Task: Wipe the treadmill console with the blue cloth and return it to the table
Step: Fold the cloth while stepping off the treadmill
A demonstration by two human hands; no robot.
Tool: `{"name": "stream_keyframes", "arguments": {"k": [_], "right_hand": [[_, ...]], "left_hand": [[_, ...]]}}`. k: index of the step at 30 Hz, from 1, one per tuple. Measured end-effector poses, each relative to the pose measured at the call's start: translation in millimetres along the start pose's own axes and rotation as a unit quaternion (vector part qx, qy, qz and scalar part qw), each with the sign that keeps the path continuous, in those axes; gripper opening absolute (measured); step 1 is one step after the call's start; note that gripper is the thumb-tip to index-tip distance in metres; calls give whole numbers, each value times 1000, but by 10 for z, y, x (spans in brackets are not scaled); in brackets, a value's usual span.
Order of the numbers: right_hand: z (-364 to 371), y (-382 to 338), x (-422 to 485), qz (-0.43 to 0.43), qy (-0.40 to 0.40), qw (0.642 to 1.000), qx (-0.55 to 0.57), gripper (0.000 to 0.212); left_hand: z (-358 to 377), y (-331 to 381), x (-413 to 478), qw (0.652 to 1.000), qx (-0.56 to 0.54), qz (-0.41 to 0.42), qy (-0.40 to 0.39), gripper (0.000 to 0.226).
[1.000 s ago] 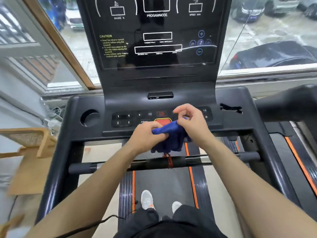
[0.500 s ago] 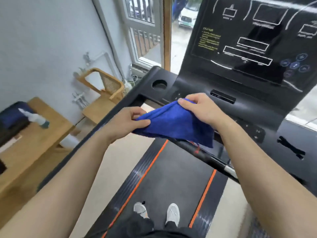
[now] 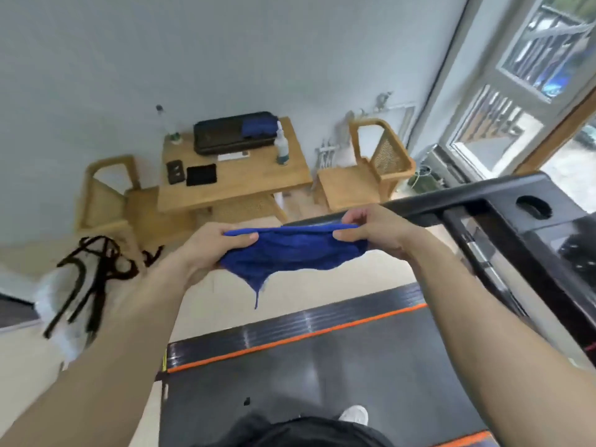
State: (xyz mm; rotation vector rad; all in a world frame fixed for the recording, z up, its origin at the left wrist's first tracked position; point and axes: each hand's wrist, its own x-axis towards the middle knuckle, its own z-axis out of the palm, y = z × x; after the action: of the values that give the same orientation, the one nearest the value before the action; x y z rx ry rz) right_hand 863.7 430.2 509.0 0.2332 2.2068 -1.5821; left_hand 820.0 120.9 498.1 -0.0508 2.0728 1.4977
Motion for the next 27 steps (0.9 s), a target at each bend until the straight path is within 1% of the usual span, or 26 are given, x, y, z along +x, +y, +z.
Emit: {"name": "stream_keyframes", "arguments": {"k": [1,3,6,7,9,12,14,17,19,21,23,25,27], "right_hand": [[313,-104,156,3,-19,1000,-7,23],[967,-314,424,10,-49,999,-8,22],[2026,-599,712,27,-99,994,47,14],[2373,-678,773,37,-109,991,64,12],[3051,-808,864,54,-141,985,82,10],[3961,-993,900,74,-201,974,79,8],[4480,-1119,906,74,-228,968,70,7],[5149,-1274,920,90,-250,962,69,6],[5543,-1348,953,107,-267,955,66,4],[5916,-1406,1020,123,-281,949,67,12],[6291,-1471,1108,146,-294,942,69,21],[6653,-1564,1204,168,-309,934,59,20],[7003,-1673,1327,178,-328,926,49,18]], "left_hand": [[-247,-171,-128,999,-43,-21,14,16],[-701,-522,-345,990,-115,-55,55,24],[-1263,-1032,-666,960,-231,-86,133,20],[-1405,-1171,-776,947,-270,-88,148,23],[-1660,-1443,-983,927,-318,-80,181,28],[-1989,-1776,-1290,909,-332,-77,238,25],[-2190,-1966,-1491,904,-319,-67,276,26],[-2501,-2230,-1811,892,-276,-41,356,18],[-2705,-2402,-2001,886,-221,-29,406,13],[-2899,-2542,-2166,885,-142,-33,442,8],[-3098,-2632,-2302,887,-56,-59,455,9],[-3340,-2741,-2387,886,21,-72,458,12],[-3654,-2875,-2430,882,69,-87,459,9]]}}
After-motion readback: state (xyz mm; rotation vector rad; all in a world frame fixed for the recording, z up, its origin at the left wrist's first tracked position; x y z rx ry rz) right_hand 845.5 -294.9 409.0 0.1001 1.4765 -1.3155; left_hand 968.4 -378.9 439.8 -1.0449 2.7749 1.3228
